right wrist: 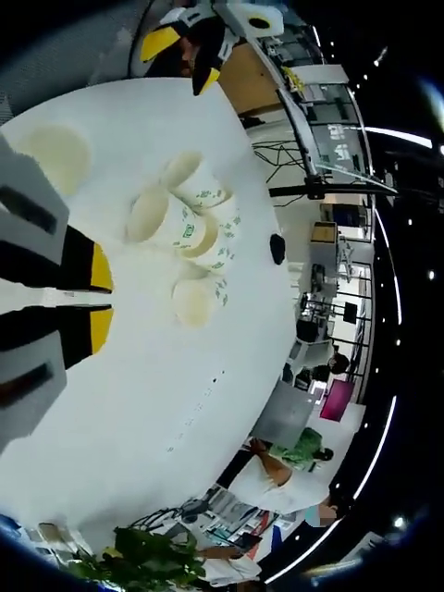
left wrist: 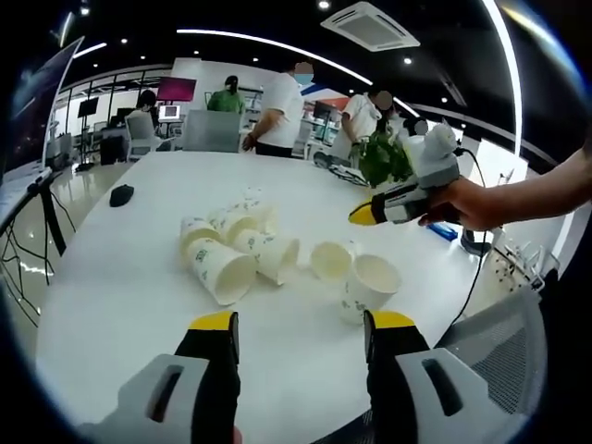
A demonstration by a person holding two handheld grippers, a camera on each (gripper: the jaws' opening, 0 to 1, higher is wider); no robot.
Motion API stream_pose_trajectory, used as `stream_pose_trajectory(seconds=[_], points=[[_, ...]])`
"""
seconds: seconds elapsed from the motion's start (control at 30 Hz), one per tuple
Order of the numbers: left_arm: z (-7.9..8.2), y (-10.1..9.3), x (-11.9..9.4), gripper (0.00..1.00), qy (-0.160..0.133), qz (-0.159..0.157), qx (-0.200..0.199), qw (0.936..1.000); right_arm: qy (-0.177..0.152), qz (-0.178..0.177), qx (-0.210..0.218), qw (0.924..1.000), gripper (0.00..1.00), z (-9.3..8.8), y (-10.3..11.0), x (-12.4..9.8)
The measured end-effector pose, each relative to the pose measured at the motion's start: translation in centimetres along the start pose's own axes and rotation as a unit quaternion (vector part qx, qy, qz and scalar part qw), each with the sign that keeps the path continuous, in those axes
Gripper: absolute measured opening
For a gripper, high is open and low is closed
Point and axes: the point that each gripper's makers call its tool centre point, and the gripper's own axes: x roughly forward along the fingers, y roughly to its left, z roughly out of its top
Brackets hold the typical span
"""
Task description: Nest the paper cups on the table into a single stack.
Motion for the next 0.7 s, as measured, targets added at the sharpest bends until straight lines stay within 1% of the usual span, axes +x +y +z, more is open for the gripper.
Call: stream_pose_trajectory(seconds=[0.07, 0.1, 0.17, 0.2, 0.23, 0.27, 0.37, 0.4, 0.47, 0.57, 0.63, 0.7], points=[[0.0, 0.0, 0.0, 0.54, 0.000, 0.000, -0.001, 1.0000, 0.011, 0.022, 0.014, 0.9996, 0.07, -0.4, 0.6, 0.2], [0.0, 0.0, 0.0, 0.54, 0.000, 0.000, -0.001, 1.0000, 0.014, 0.027, 0.018, 0.9994, 0.10, -0.4, 0.8, 0.2], [0.0, 0.0, 0.0, 0.54, 0.000, -0.001, -0.001, 1.0000, 0.017, 0.030, 0.016, 0.9993, 0.15, -0.2, 1.2, 0.1], [-0.1, 0.0, 0.0, 0.54, 0.001, -0.001, -0.001, 1.0000, 0.016, 0.036, 0.017, 0.9991, 0.18, 0.0, 1.6, 0.0], [-0.1, 0.0, 0.0, 0.53, 0.001, -0.001, -0.001, 1.0000, 0.016, 0.048, 0.019, 0.9985, 0.23, 0.2, 2.2, 0.2], [-0.1, 0.0, 0.0, 0.53, 0.001, -0.001, -0.001, 1.0000, 0.017, 0.052, 0.017, 0.9983, 0.25, 0.4, 2.5, 0.3], [-0.1, 0.1, 0.0, 0.53, 0.002, 0.000, -0.002, 1.0000, 0.023, 0.057, 0.000, 0.9981, 0.26, 0.4, 3.2, 0.9], [-0.1, 0.1, 0.0, 0.53, 0.002, 0.000, -0.002, 1.0000, 0.040, 0.061, -0.011, 0.9973, 0.26, -0.2, 3.8, 1.3], [-0.1, 0.1, 0.0, 0.53, 0.002, 0.001, -0.003, 1.0000, 0.055, 0.062, -0.022, 0.9963, 0.26, -0.9, 4.1, 1.7], [-0.2, 0.3, 0.1, 0.53, 0.002, 0.002, -0.004, 1.0000, 0.073, 0.061, -0.026, 0.9951, 0.25, -1.7, 4.1, 2.2], [-0.2, 0.3, 0.1, 0.53, 0.002, 0.002, -0.004, 1.0000, 0.087, 0.053, -0.046, 0.9937, 0.25, -2.2, 3.8, 2.4], [-0.3, 0.3, 0.1, 0.53, 0.003, 0.002, -0.004, 1.0000, 0.093, 0.047, -0.065, 0.9924, 0.25, -2.2, 3.6, 2.0]])
